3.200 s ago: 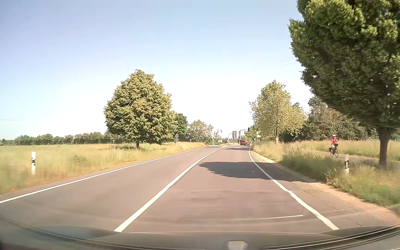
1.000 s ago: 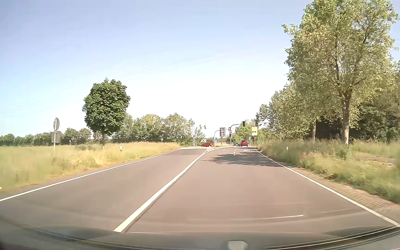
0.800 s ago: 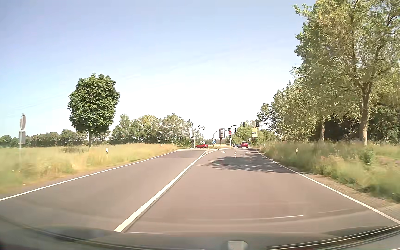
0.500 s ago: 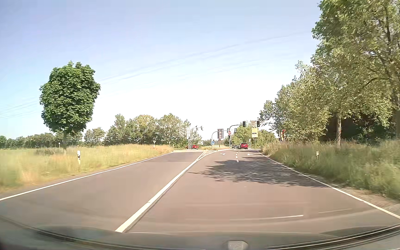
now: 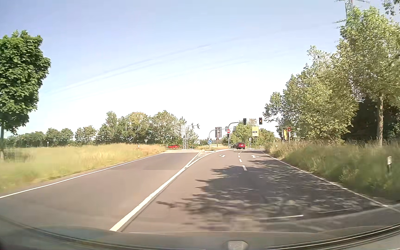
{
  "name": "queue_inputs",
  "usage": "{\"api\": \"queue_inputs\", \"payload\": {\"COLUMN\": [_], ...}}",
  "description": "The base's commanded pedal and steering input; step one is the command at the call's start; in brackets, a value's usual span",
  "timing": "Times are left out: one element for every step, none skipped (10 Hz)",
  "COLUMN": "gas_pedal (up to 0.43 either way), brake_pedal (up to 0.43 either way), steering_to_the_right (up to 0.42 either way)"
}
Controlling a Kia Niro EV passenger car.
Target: Follow the waypoints while adhering to traffic rules and regulations
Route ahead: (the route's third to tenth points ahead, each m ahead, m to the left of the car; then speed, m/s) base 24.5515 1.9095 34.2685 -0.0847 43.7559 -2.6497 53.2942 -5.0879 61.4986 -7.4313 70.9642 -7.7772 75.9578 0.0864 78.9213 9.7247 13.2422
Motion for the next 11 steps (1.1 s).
{"api": "queue_inputs", "payload": {"gas_pedal": [0.000, 0.000, 0.000, 0.000, 0.000, 0.000, 0.000, 0.000, 0.000, 0.000, 0.000], "brake_pedal": [0.030, 0.030, 0.030, 0.030, 0.030, 0.037, 0.043, 0.049, 0.055, 0.067, 0.073], "steering_to_the_right": [0.007, 0.007, 0.007, 0.007, 0.007, 0.007, 0.007, 0.007, 0.007, 0.008, 0.009]}}
